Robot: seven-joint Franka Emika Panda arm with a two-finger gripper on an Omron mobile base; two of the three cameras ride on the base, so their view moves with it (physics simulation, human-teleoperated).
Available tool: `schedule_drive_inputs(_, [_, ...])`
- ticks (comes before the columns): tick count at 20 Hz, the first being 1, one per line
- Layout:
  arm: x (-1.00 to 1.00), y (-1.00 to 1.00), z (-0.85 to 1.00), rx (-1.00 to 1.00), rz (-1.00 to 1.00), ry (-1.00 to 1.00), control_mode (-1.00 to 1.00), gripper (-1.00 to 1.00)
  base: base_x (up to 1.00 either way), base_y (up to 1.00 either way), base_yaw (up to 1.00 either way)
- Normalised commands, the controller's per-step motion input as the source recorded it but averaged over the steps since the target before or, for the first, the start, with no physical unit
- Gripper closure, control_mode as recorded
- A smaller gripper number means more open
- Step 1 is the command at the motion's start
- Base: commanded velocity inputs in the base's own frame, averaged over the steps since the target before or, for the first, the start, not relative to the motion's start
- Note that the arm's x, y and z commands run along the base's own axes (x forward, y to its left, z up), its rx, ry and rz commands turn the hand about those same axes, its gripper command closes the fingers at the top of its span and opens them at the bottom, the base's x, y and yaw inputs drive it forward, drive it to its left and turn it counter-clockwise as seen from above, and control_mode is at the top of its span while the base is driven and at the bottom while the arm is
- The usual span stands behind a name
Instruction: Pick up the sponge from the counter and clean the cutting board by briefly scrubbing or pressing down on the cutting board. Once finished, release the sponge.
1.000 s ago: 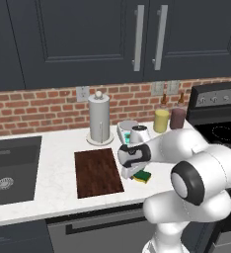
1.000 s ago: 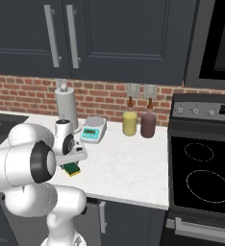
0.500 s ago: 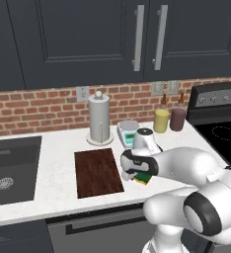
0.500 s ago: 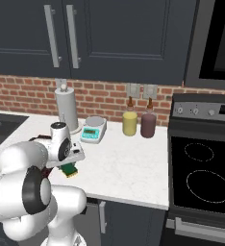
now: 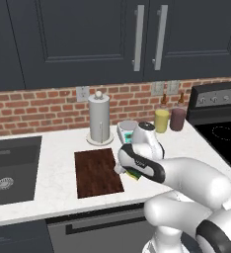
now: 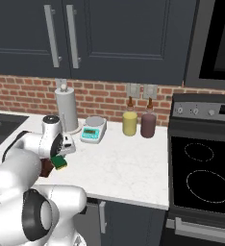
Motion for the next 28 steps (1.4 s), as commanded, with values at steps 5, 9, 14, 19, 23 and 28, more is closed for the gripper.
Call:
schedule_drive_inputs(5, [0.09,0.44,0.38,0.08,0.0,-0.09,-1.0,1.0,0.0,0.0,0.0])
schedule_drive_inputs(9, [0.32,0.42,0.33,0.01,0.0,-0.03,-1.0,1.0,0.0,0.0,0.0])
schedule_drive_inputs(14, [0.3,0.44,0.28,0.0,0.0,0.0,-1.0,1.0,0.0,0.0,0.0])
schedule_drive_inputs(19, [0.06,0.54,0.06,0.01,0.0,-0.01,-1.0,1.0,0.0,0.0,0.0])
schedule_drive_inputs(23, [0.09,0.52,-0.03,0.0,-0.03,-0.08,-1.0,1.0,0.0,0.0,0.0])
schedule_drive_inputs(28, [0.16,0.25,-0.18,0.0,-0.09,-0.21,-1.0,1.0,0.0,0.0,0.0])
